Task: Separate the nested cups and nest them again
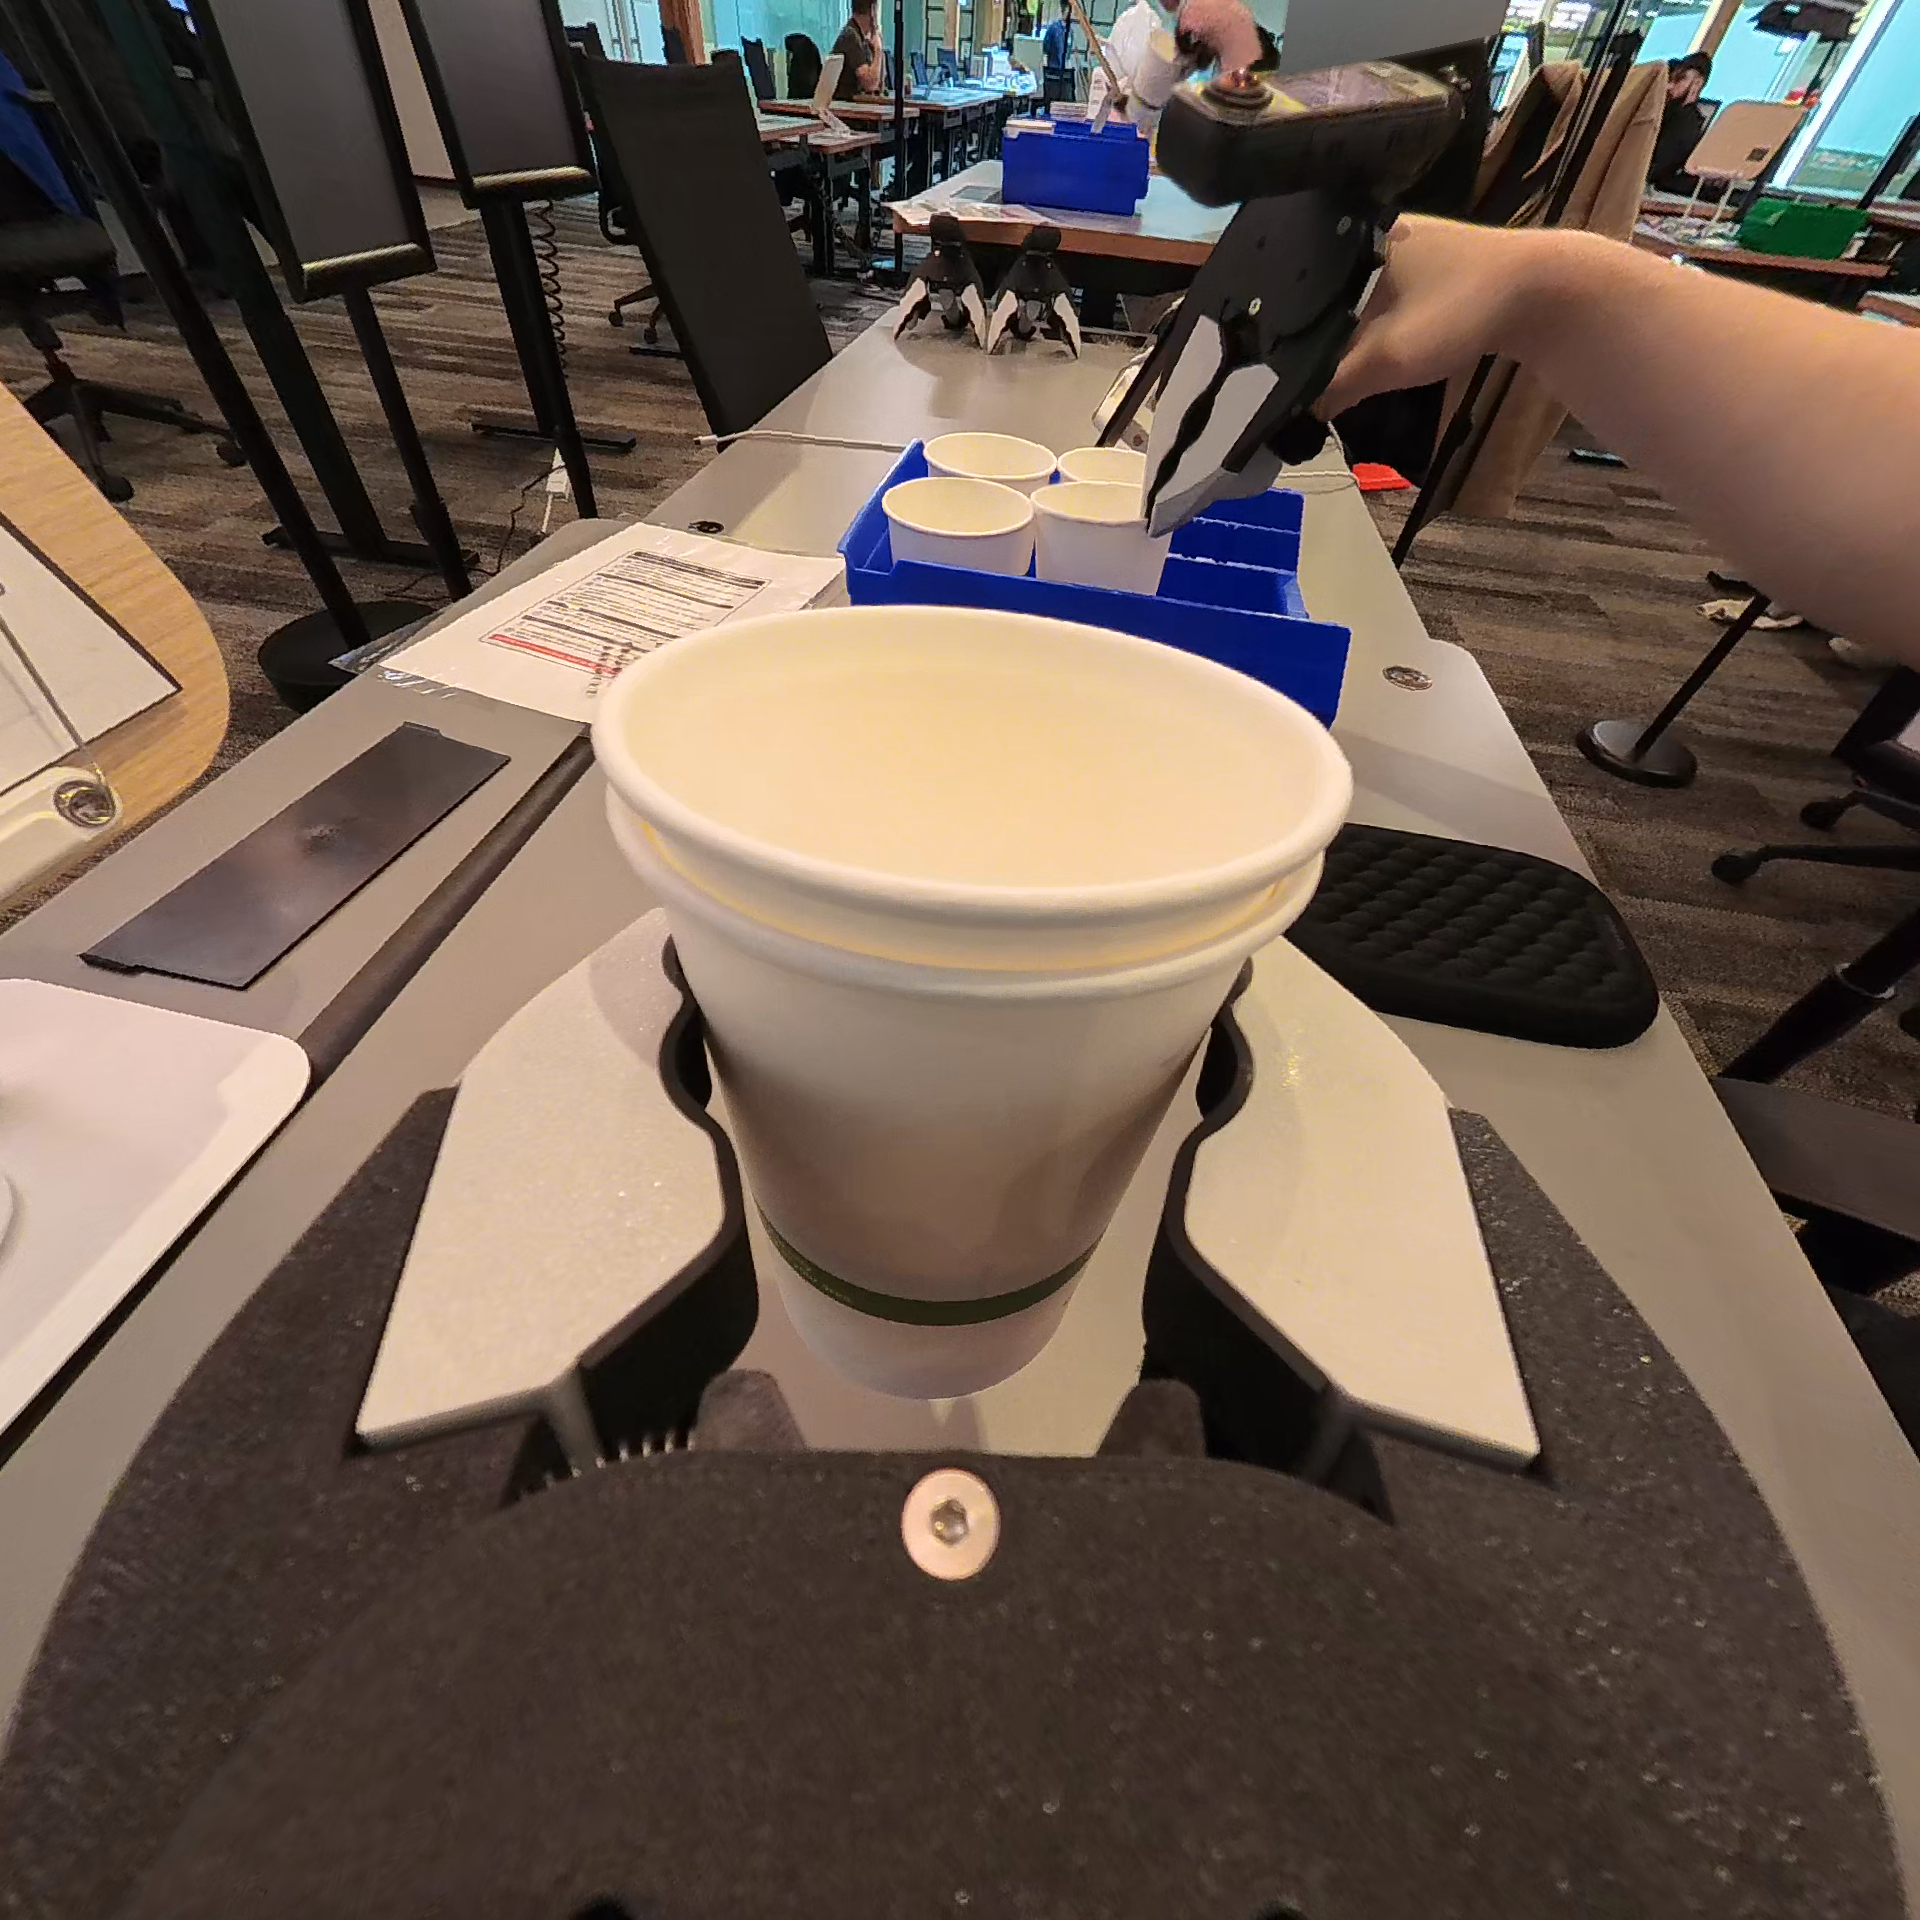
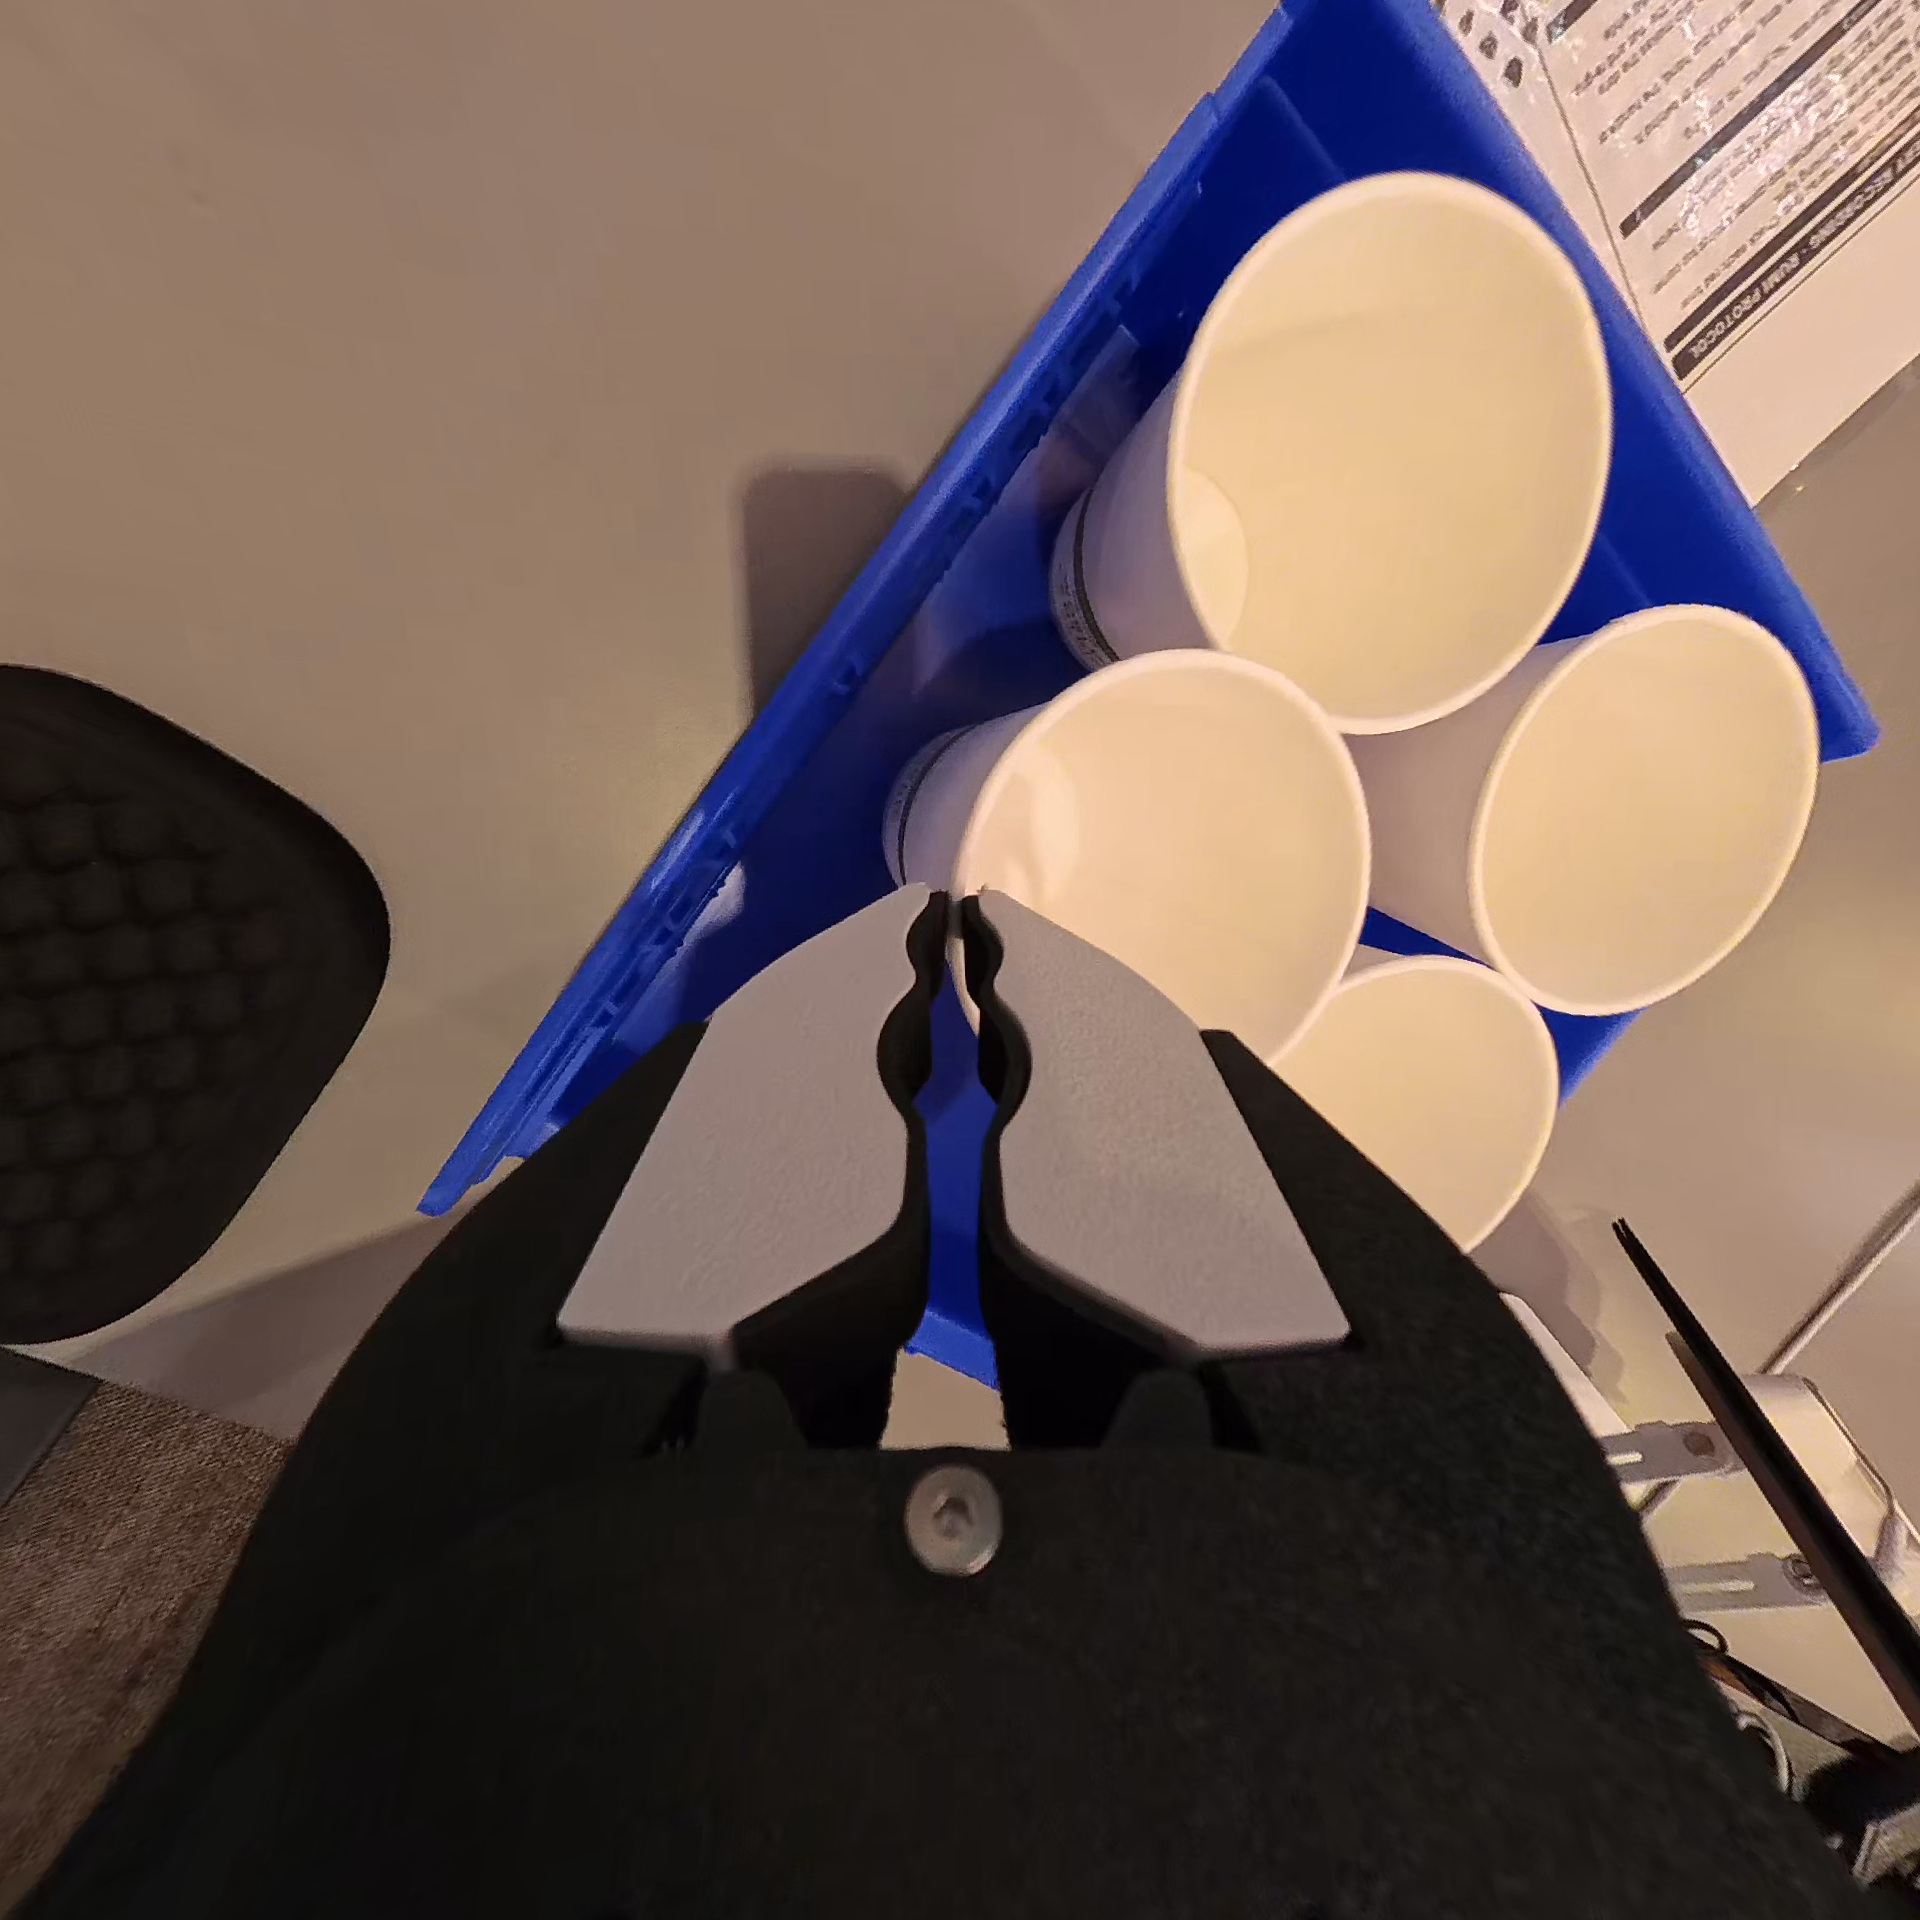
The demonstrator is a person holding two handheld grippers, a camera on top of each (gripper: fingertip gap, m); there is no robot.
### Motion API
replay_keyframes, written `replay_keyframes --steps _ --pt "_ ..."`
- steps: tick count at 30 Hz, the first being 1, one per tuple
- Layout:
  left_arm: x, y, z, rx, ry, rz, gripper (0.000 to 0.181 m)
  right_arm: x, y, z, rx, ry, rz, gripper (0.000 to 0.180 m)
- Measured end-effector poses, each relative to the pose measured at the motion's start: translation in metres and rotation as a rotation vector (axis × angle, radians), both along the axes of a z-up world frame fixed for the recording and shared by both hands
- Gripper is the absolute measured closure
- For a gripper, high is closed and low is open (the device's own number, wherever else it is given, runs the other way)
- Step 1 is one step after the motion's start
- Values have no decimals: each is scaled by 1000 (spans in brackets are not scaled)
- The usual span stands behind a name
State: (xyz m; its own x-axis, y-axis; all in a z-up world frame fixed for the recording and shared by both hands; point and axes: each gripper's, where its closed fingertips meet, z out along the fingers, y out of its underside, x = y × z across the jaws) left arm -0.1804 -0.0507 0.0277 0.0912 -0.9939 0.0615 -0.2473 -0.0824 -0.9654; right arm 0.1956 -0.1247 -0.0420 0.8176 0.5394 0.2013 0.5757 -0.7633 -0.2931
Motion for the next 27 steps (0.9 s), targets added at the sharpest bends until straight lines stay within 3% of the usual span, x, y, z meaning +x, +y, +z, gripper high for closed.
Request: replay_keyframes --steps 24,27 --pt "1 -4 1 10 7 -10 88 0 -4 -8 -21 -6 -7 177" --pt "-1 -4 3 7 0 -10 88 -1 -3 -4 -9 -6 -11 165"
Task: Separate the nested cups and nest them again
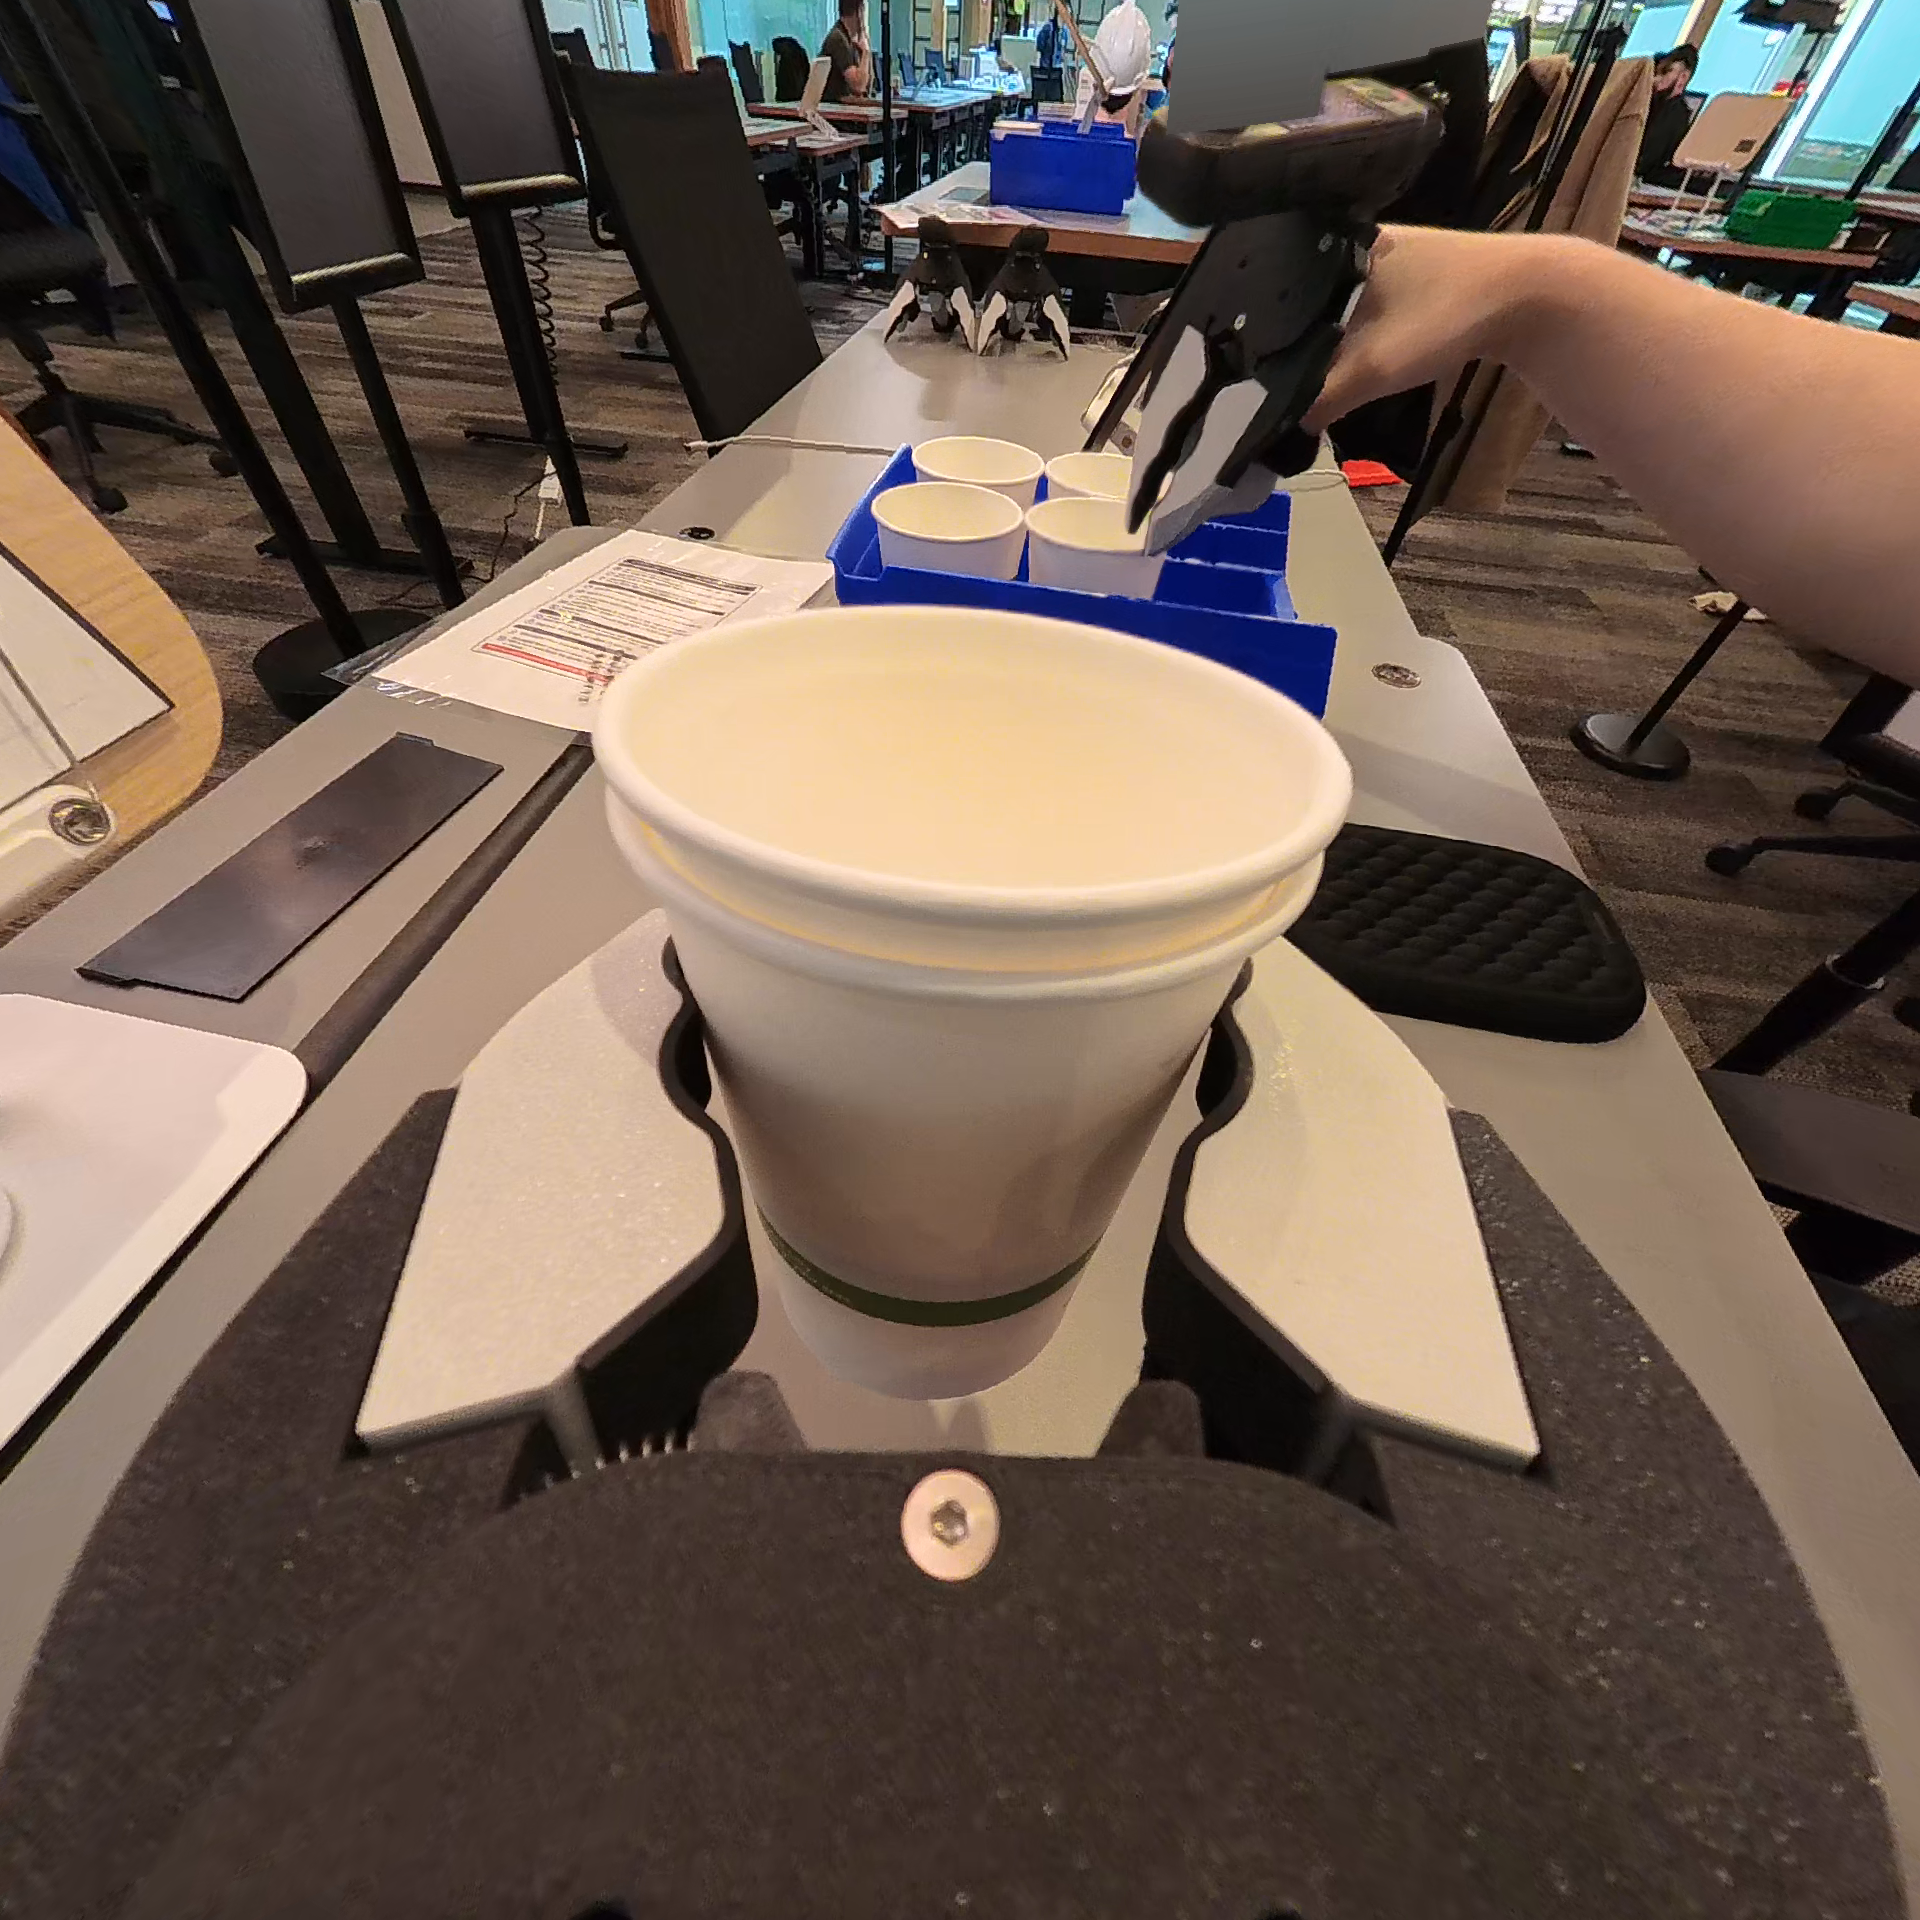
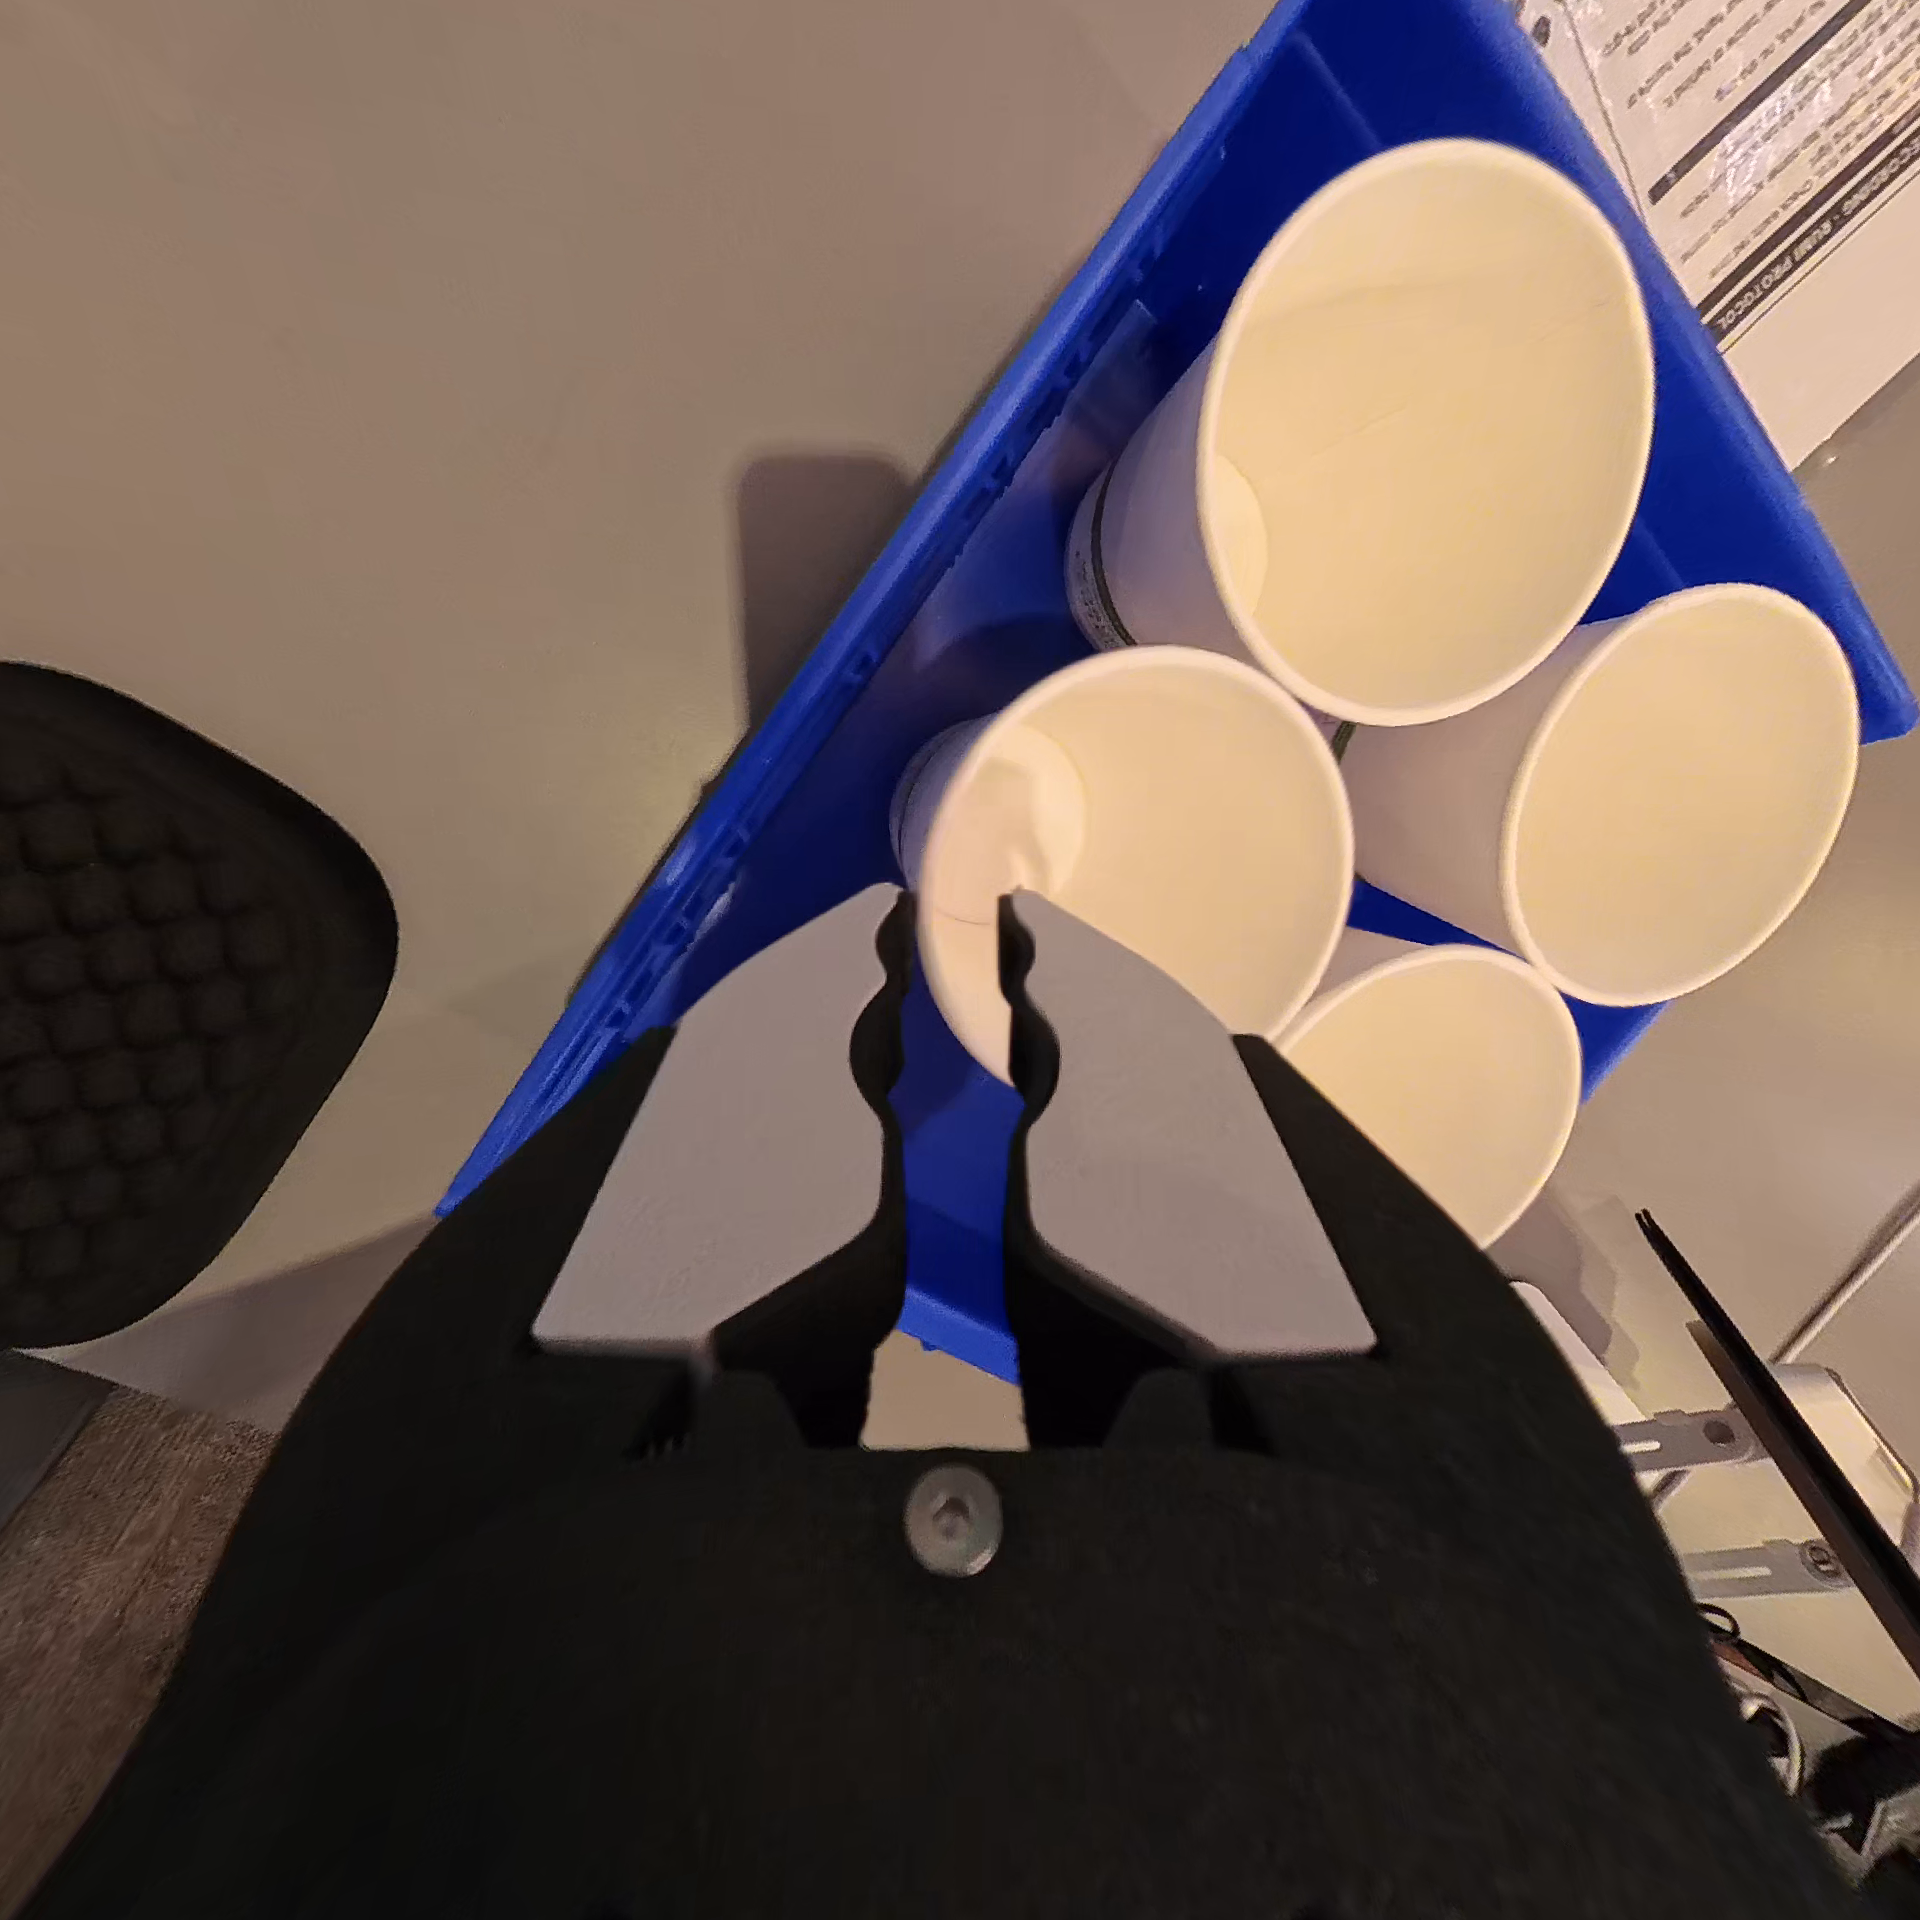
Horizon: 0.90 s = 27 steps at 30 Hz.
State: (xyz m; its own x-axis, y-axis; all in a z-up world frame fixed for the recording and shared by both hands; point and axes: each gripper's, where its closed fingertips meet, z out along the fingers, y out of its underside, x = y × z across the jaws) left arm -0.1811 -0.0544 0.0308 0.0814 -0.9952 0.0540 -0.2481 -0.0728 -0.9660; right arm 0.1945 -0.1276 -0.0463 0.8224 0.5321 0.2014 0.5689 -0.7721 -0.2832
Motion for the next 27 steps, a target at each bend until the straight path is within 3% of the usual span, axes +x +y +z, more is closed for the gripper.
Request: replay_keyframes --steps 3,7,14,19,27 --pt "-1 0 2 -1 -7 0 88 -4 1 17 22 -24 6 159" --pt "1 -1 3 3 -8 -3 87 -47 15 72 120 -58 108 159" --pt "4 -4 1 2 -6 -8 87 -255 17 143 156 105 642 160" --pt "5 -7 1 6 -3 -19 88 -352 11 145 126 150 883 163" --pt "3 -11 7 27 -7 -21 88 -388 23 120 85 64 953 172"
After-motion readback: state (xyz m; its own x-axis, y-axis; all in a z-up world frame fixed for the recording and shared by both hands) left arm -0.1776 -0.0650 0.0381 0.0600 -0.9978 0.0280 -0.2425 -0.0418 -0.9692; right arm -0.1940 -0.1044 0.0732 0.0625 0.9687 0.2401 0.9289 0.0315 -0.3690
